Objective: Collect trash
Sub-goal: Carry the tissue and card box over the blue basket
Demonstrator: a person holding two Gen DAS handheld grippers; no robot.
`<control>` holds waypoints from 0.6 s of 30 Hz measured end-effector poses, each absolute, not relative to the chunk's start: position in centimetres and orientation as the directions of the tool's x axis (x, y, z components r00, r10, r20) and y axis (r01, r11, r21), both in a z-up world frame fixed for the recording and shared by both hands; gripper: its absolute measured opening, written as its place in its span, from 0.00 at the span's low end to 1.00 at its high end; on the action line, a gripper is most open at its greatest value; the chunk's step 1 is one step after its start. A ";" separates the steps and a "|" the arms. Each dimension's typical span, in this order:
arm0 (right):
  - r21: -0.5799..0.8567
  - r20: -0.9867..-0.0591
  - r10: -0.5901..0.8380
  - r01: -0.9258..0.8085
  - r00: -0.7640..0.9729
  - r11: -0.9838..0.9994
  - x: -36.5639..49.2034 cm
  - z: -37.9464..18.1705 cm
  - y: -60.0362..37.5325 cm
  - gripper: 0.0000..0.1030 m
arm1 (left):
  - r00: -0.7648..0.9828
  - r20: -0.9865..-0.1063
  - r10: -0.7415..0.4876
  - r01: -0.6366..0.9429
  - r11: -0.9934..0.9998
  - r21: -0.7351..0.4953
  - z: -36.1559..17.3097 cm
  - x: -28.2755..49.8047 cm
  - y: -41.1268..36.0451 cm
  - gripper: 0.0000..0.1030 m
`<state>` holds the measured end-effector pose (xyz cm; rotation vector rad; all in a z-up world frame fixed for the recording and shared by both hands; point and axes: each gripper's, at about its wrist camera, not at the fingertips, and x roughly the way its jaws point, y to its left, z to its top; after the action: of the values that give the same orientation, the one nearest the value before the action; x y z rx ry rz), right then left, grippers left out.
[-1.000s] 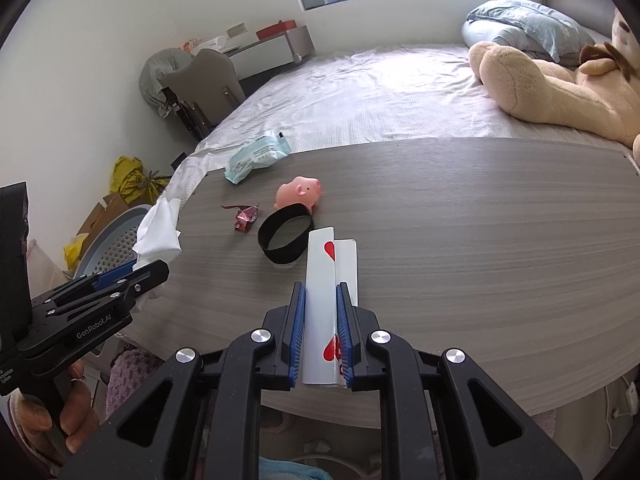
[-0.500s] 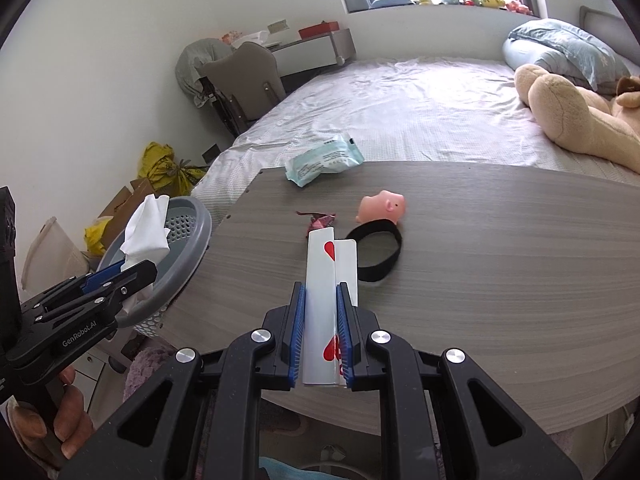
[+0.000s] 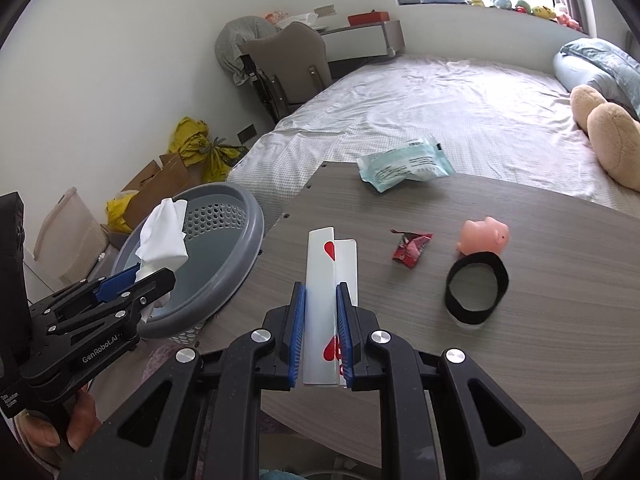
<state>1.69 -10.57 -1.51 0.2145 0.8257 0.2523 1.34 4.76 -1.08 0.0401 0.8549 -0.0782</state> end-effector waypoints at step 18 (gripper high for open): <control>0.287 -0.716 0.392 -0.269 0.577 0.919 8.6 -2.2 -2.5 0.16 | 0.623 -0.781 0.039 -0.037 0.999 0.020 -2.4 5.5 12.0 0.33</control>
<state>8.60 -2.54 -2.22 0.1523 0.8739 0.3889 5.54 12.04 -2.37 0.0021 0.8971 0.0434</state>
